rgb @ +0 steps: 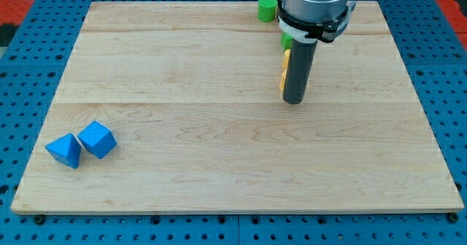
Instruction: Place the blue triangle bottom left to the yellow hexagon
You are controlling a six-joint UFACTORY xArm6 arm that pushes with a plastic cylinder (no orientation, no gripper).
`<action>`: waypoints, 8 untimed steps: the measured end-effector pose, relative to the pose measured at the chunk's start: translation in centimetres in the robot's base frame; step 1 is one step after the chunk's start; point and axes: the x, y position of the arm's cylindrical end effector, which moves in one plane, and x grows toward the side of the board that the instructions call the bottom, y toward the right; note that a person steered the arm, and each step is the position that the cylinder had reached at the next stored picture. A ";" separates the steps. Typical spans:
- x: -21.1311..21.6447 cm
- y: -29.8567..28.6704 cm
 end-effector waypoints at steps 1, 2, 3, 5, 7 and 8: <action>2.3 4.7; -1.3 14.3; -9.0 20.9; -24.6 22.6; -9.4 17.4; 2.2 13.1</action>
